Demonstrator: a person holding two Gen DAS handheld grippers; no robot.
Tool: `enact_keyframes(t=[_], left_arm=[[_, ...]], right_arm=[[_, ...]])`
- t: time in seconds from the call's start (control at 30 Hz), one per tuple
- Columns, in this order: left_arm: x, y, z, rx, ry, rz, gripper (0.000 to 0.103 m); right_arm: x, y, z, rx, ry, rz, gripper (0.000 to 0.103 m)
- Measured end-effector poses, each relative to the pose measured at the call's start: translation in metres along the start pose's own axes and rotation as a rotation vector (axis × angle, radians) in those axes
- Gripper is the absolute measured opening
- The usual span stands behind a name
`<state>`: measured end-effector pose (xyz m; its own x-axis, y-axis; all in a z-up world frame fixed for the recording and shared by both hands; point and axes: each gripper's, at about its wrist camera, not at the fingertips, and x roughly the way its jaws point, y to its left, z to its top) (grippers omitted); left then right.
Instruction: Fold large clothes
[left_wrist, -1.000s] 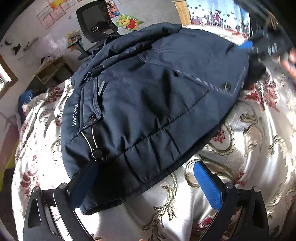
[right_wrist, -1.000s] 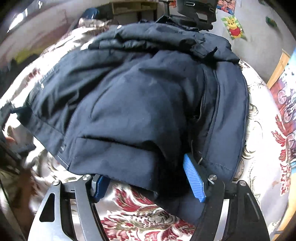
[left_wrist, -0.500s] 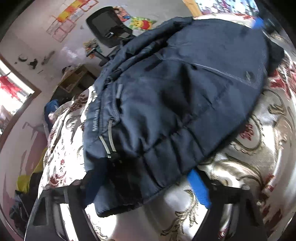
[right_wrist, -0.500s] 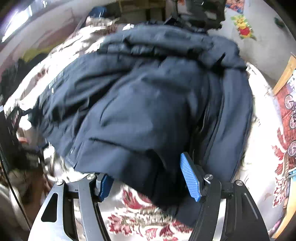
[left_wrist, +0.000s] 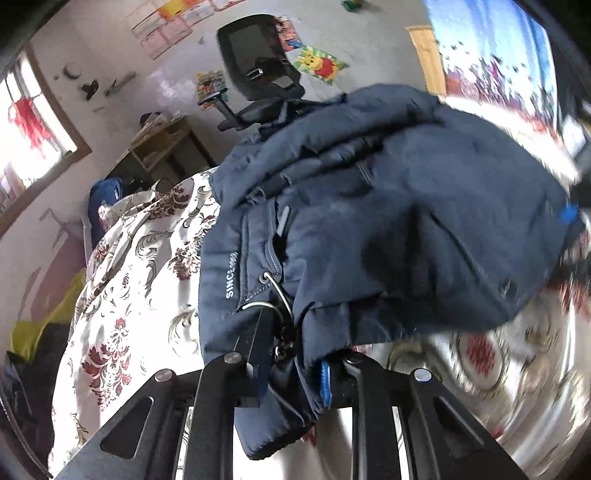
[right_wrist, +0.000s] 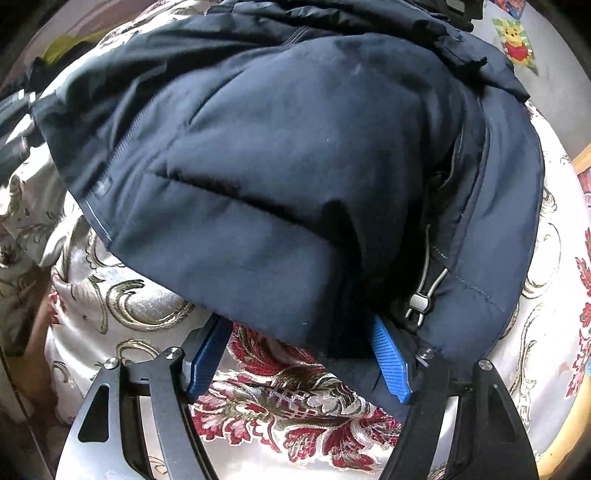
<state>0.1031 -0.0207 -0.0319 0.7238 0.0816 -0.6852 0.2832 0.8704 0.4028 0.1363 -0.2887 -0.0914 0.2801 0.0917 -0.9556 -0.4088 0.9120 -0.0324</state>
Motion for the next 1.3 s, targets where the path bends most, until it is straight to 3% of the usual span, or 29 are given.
enact_keyframes(t=[0.23,0.47,0.7,0.8,0.87,1.07,1.3], left_arm=[[-0.009,0.024,0.040,-0.085,-0.007,-0.043,0.018],[-0.018,0.032,0.057,-0.098,-0.041,-0.047,0.018],[-0.023,0.034,0.050,-0.109,-0.062,-0.046,0.017],[-0.030,0.038,0.047,-0.136,-0.086,-0.036,0.016],[-0.037,0.043,0.045,-0.156,-0.101,-0.037,0.011],[-0.064,0.053,0.041,-0.168,-0.139,-0.024,0.011],[-0.103,0.069,0.044,-0.179,-0.192,-0.016,0.011]], right_arm=[[-0.001,0.013,0.001,-0.046,-0.031,-0.021,0.069],[-0.002,0.026,0.001,-0.073,-0.097,-0.186,0.066],[-0.046,0.003,-0.001,0.043,-0.266,-0.187,0.016],[-0.072,-0.007,-0.010,0.103,-0.361,-0.202,0.007],[-0.089,-0.006,-0.013,0.127,-0.428,-0.217,0.006],[-0.142,0.000,-0.014,0.161,-0.608,-0.259,0.004],[-0.195,0.009,-0.020,0.137,-0.705,-0.277,0.004]])
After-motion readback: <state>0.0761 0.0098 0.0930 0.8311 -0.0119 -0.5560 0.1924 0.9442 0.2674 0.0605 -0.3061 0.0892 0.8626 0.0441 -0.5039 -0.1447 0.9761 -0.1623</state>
